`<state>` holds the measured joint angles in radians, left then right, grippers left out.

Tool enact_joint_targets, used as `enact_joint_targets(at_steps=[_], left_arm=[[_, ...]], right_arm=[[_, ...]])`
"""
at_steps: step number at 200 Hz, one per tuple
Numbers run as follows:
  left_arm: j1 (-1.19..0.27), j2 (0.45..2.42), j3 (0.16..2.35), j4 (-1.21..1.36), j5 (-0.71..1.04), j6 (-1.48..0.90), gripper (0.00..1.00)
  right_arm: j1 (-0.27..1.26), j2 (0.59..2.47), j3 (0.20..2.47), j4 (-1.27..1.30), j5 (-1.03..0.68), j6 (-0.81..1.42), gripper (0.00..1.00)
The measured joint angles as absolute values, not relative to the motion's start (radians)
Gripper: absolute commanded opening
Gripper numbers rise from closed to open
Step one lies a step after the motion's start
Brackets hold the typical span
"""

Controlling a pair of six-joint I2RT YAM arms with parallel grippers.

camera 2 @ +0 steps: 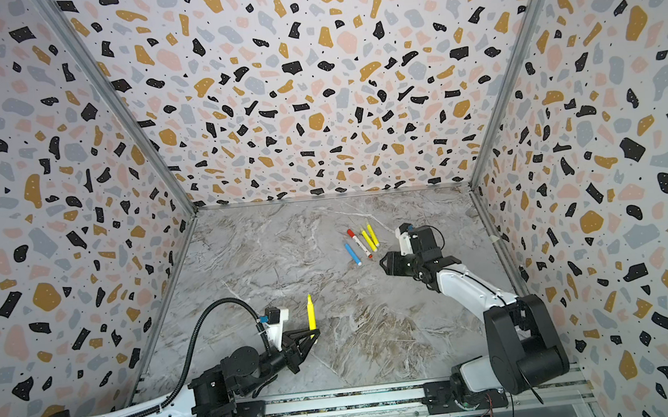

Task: Insert the pens into the pen caps
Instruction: 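Lower the right gripper over the translucent cap on the table, then close the right gripper on the translucent cap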

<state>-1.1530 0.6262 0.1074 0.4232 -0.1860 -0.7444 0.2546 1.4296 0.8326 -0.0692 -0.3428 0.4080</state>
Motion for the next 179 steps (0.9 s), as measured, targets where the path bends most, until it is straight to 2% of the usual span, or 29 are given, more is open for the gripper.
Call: enact_joint_targets(at_steps=[28, 55, 179], left_arm=[[-1.153, 0.592, 0.107, 0.398, -0.194, -0.744, 0.0], [-1.153, 0.572, 0.107, 0.373, -0.197, -0.744, 0.0], [-1.153, 0.58, 0.107, 0.36, -0.201, -0.744, 0.0]], right_arm=[[0.219, 1.577, 0.939, -0.12, -0.347, 0.355, 0.54], [0.209, 1.652, 0.941, -0.171, -0.344, 0.328, 0.54], [0.186, 1.655, 0.852, -0.175, -0.323, 0.289, 0.53]])
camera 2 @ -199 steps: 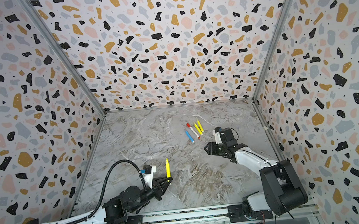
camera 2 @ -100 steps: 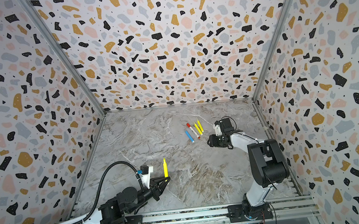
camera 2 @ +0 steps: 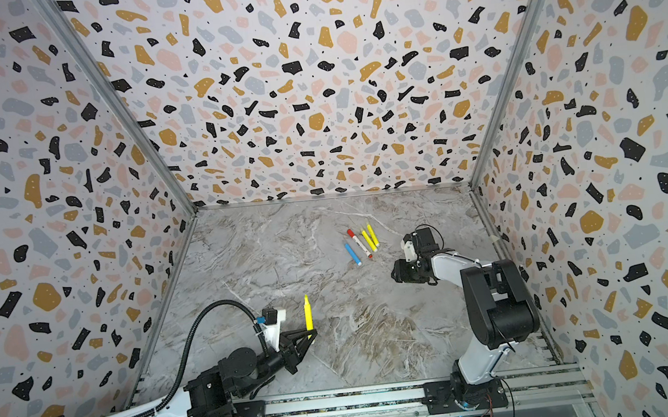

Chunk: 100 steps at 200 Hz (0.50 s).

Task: Insert the pens into the pen caps
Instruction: 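Close the right gripper on the translucent cap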

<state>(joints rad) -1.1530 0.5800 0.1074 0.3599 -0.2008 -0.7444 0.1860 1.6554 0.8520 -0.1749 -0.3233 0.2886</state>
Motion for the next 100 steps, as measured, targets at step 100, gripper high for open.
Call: enact_joint_targets(at_steps=[100], left_arm=[[-1.153, 0.58, 0.107, 0.36, -0.201, -0.744, 0.0]], right_arm=[[0.192, 1.502, 0.675, -0.117, -0.302, 0.312, 0.52]])
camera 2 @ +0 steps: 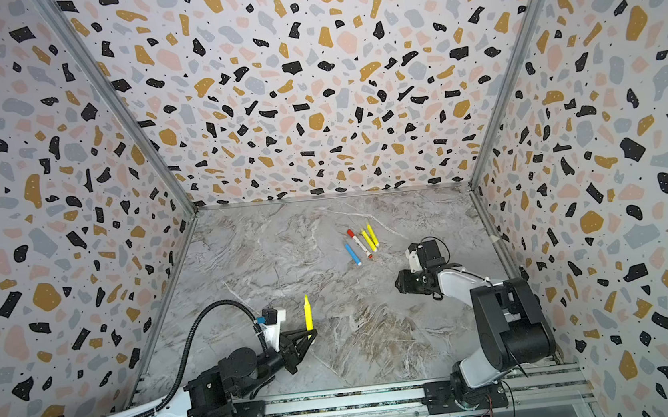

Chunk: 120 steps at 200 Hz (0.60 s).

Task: Insert the pens into the pen caps
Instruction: 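Close the right gripper on the translucent cap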

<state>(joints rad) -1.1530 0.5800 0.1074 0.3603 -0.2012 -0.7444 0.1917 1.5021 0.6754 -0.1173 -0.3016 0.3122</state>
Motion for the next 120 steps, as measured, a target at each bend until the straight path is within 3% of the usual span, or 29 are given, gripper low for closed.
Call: enact_joint_targets(at_steps=[74, 120], left_arm=[[-1.153, 0.584, 0.107, 0.36, -0.202, -0.744, 0.0], [-1.153, 0.584, 0.107, 0.36, -0.204, -0.744, 0.0]], right_arm=[[0.224, 1.491, 0.663, -0.109, -0.244, 0.312, 0.49], [0.271, 1.521, 0.709, -0.159, -0.134, 0.303, 0.38]])
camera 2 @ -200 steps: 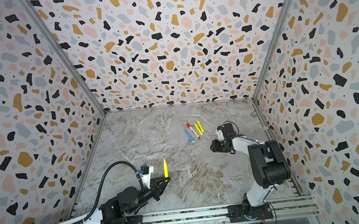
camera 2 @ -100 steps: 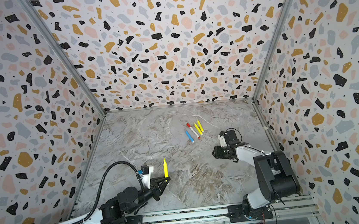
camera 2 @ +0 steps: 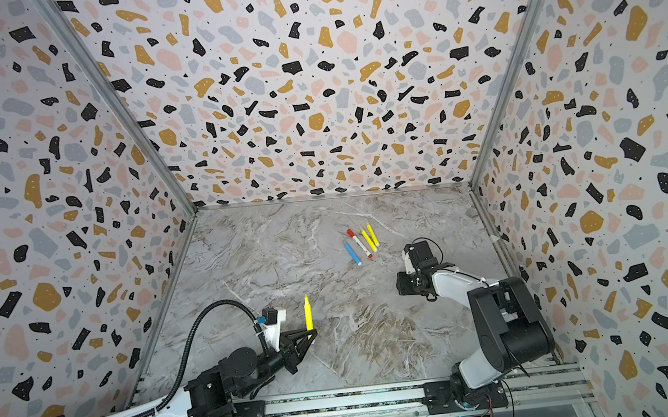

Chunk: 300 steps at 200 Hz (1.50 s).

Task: Insert the pens into the pen caps
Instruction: 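Close the right gripper on the translucent cap, then lift the cap and carry it above the highlighter with the right gripper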

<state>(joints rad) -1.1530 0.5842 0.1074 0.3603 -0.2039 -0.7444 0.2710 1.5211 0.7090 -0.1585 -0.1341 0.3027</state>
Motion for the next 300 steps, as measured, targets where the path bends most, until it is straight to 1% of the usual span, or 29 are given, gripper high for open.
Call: enact_joint_targets(at_steps=[34, 57, 71, 85, 99, 113, 133, 150, 176, 203, 221, 239, 272, 300], left_arm=[[-1.153, 0.584, 0.107, 0.36, -0.205, -0.744, 0.0], [-1.153, 0.584, 0.107, 0.359, -0.207, -0.744, 0.0], [-1.153, 0.582, 0.107, 0.358, -0.21, -0.744, 0.0], [-1.153, 0.578, 0.107, 0.356, -0.213, -0.743, 0.0], [-1.153, 0.572, 0.107, 0.35, -0.219, -0.743, 0.0], [-1.153, 0.567, 0.107, 0.34, -0.22, -0.742, 0.0], [-1.153, 0.567, 0.107, 0.336, -0.222, -0.739, 0.0], [-1.153, 0.568, 0.107, 0.335, -0.222, -0.733, 0.0], [-1.153, 0.591, 0.107, 0.345, -0.221, -0.726, 0.0], [-1.153, 0.646, 0.11, 0.383, -0.209, -0.725, 0.0], [-1.153, 0.695, 0.11, 0.414, -0.189, -0.726, 0.0], [-1.153, 0.727, 0.11, 0.448, -0.172, -0.727, 0.0], [-1.153, 0.74, 0.11, 0.504, -0.154, -0.729, 0.0], [-1.153, 0.758, 0.116, 0.54, -0.139, -0.73, 0.0]], right_arm=[[0.297, 1.528, 0.715, -0.17, -0.066, 0.296, 0.28], [0.306, 1.54, 0.728, -0.181, -0.036, 0.292, 0.16], [0.308, 1.548, 0.739, -0.187, -0.029, 0.289, 0.12], [0.312, 1.557, 0.749, -0.189, -0.026, 0.286, 0.06], [0.316, 1.563, 0.756, -0.191, -0.025, 0.284, 0.03], [0.321, 1.562, 0.757, -0.191, -0.042, 0.278, 0.02], [0.326, 1.537, 0.736, -0.181, -0.158, 0.273, 0.02], [0.328, 1.458, 0.683, -0.12, -0.339, 0.294, 0.03], [0.35, 1.303, 0.566, 0.141, -0.66, 0.435, 0.03], [0.401, 1.261, 0.562, 0.339, -0.828, 0.561, 0.03], [0.427, 1.243, 0.562, 0.449, -0.888, 0.638, 0.03], [0.443, 1.218, 0.562, 0.528, -0.912, 0.698, 0.03], [0.471, 1.164, 0.562, 0.604, -0.902, 0.745, 0.02], [0.509, 1.157, 0.561, 0.646, -0.871, 0.763, 0.02]])
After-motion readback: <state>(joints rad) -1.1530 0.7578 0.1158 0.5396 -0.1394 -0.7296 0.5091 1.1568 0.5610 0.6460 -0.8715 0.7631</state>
